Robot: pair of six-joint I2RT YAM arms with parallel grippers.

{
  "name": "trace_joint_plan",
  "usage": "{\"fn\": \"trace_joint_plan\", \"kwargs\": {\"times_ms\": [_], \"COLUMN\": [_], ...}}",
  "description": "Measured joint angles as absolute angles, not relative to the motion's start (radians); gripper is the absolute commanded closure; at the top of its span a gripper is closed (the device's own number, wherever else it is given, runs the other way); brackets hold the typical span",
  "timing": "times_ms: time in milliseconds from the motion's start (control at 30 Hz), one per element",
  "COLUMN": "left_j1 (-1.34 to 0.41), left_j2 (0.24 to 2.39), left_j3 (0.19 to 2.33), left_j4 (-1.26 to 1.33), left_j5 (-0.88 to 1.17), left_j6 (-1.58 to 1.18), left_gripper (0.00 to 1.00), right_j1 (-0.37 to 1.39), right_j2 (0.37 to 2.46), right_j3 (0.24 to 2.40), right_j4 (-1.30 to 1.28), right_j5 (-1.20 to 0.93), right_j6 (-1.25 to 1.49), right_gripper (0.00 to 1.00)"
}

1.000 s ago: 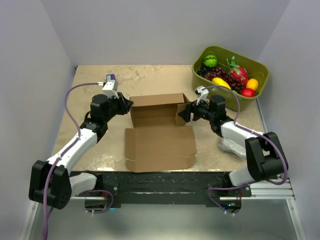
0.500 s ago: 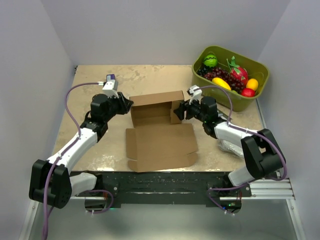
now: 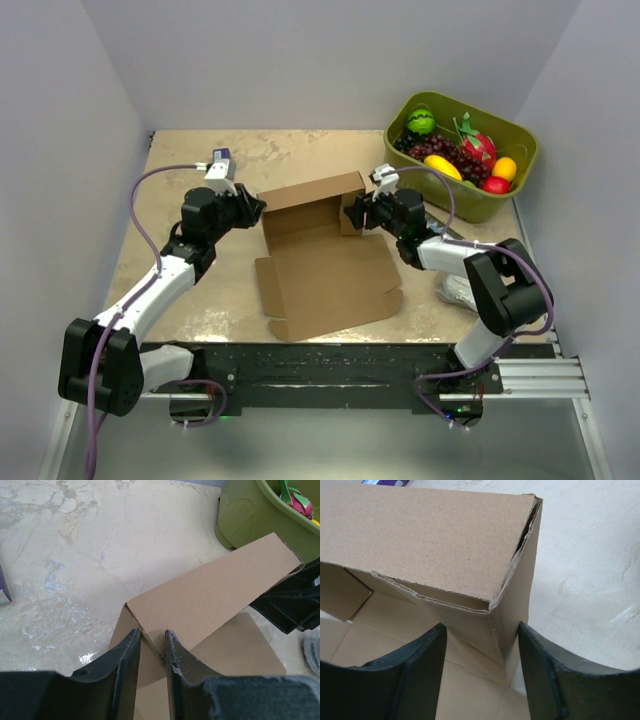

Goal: Fold the paper box

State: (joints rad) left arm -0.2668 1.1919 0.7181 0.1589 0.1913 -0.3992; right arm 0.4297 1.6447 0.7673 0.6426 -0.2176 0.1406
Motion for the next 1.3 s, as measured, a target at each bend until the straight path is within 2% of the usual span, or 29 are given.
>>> {"fn": "trace_joint_plan", "kwargs": {"times_ms": [133,267,567,733,800,967,1300], "left_j1": [-0.267,-0.266,-0.266,-0.274,-0.289,-0.325,-0.344], "left_j2": [1.192,1.192,1.197,1.188,1.182,1.154,1.142], "left_j3": [0.718,0.719,0.721,0.721,0.721,0.713,0.704], "left_j4": [0.159,0.158,0.156,0.158,0.154,0.140,0.144], "left_j5": [0.187,0.183,0.187,0.192,0.189,0.185,0.207], "left_j6": [-0.399,-0.399,-0.398,-0.379,-0.368,-0.340,-0.327], "left_gripper": [0.70,0.70,0.70,0.70,0.70,0.69,0.69], "right_j1": [0.428,0.424,0.431,0.476,0.503,0.559,0.603], "right_j2": [1.675,1.696,1.698,1.697,1.697,1.697,1.693], "right_j3": [0.798,0.823,0.839,0.859,0.867,0.891,0.899], "right_j4": [0.643,0.638,0.607,0.571,0.540,0.472,0.416], "right_j5": [-0.194,-0.170,-0.110,0.022,0.110,0.321,0.525], "right_j6": [0.133,0.133,0.134,0.135,0.136,0.163,0.254], "right_gripper": [0.61,0.81,0.88,0.94,1.00,1.00,1.00]}}
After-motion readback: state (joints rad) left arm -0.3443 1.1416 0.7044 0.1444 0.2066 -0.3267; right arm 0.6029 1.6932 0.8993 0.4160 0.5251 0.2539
